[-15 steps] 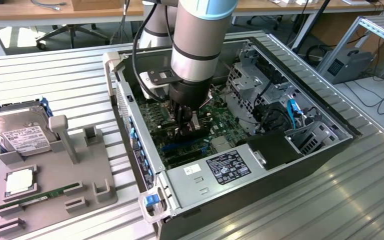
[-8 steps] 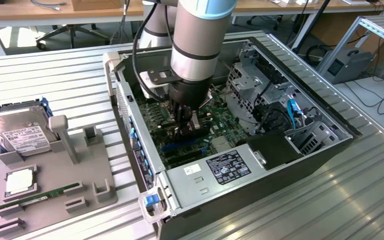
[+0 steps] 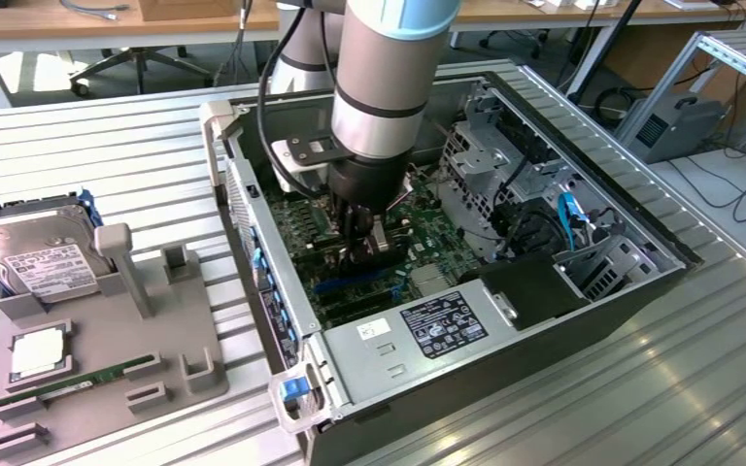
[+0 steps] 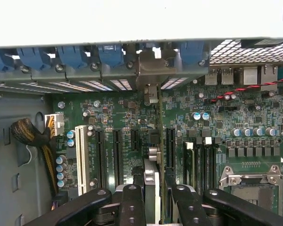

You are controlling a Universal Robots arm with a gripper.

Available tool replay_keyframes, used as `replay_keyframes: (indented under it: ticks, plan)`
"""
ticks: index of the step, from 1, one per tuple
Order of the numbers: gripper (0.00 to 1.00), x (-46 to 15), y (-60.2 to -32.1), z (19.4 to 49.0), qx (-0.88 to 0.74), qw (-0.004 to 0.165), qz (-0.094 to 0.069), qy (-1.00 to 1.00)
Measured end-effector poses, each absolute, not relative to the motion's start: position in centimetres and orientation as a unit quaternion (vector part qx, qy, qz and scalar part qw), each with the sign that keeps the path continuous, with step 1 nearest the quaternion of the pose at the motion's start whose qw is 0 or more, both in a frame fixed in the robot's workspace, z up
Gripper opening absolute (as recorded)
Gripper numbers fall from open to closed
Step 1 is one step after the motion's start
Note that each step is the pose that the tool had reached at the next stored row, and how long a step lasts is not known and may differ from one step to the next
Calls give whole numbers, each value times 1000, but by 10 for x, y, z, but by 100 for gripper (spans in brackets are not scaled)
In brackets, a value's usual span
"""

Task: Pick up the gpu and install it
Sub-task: 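Insert the gpu into the slot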

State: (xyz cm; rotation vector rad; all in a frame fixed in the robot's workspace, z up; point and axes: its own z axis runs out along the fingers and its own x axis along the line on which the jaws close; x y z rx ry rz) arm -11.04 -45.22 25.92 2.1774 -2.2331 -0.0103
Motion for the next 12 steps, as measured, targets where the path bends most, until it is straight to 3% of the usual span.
replay_keyframes:
  ticks: [12]
  plan:
    - [27, -110, -452, 257, 698, 11, -3, -716]
